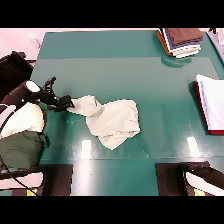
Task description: Fold the shirts.
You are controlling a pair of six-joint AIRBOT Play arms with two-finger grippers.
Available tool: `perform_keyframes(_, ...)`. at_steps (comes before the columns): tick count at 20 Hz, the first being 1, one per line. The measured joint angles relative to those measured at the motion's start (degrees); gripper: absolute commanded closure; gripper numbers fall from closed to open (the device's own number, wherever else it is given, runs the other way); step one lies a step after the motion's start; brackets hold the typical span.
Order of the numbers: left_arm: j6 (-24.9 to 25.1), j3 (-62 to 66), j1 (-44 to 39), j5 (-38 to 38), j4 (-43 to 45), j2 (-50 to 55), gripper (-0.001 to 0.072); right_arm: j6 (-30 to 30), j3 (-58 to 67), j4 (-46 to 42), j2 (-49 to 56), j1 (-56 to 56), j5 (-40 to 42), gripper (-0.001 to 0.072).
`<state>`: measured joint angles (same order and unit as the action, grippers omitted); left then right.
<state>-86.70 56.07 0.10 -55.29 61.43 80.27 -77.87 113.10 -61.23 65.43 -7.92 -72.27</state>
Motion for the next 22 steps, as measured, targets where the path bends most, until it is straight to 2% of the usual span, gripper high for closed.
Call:
perform_keyframes(2, 0.0, 0.0, -0.9, 1.4, -0.7, 0.5, 0.0567, -0.5, -0.1, -0.3, 0.1, 0.0, -0.9, 0.0695)
perform_keyframes(3, 0.1, 0.5, -1.1, 1.6, -0.8, 0.7, 0.0681, -1.0, -0.8, -0.7, 0.0, 0.0, -1.7, 0.0695)
perform_keyframes(6, 0.3, 4.1, -1.2, 1.9, -1.4, 0.8, 0.0682, -2.4, -6.8, -3.5, -1.3, 0.0, -4.8, 0.0695)
perform_keyframes(10, 2.2, 11.5, -1.2, 0.5, -1.7, -0.3, 0.0682, -3.3, -23.6, -6.1, -3.9, 0.0, -6.8, 0.0694)
perform_keyframes(11, 2.8, 13.3, -1.2, 0.0, -1.7, -0.7, 0.0682, -3.7, -29.0, -6.5, -4.2, 0.0, -6.3, 0.0655)
perform_keyframes(12, 3.2, 14.7, -1.2, -0.3, -1.7, -1.1, 0.0682, -4.1, -34.4, -6.7, -4.3, 0.0, -4.9, 0.0421)
perform_keyframes(13, 3.6, 15.9, -1.2, -0.6, -1.7, -1.6, 0.0682, -4.4, -39.1, -6.8, -4.1, 0.0, -3.4, 0.0239)
perform_keyframes(14, 3.9, 16.8, -1.2, -1.1, -1.7, -1.8, 0.0682, -4.7, -43.6, -6.6, -3.4, 0.0, -1.6, 0.0206)
perform_keyframes(18, 4.4, 18.3, -1.2, -2.7, -1.6, -2.4, 0.0682, -4.7, -55.8, -0.1, 4.2, 0.0, 7.1, 0.0206)
perform_keyframes(22, 4.5, 18.8, -1.2, -3.5, -1.6, -2.5, 0.0682, -0.9, -57.8, 11.0, 13.9, -0.4, 12.2, 0.0208)
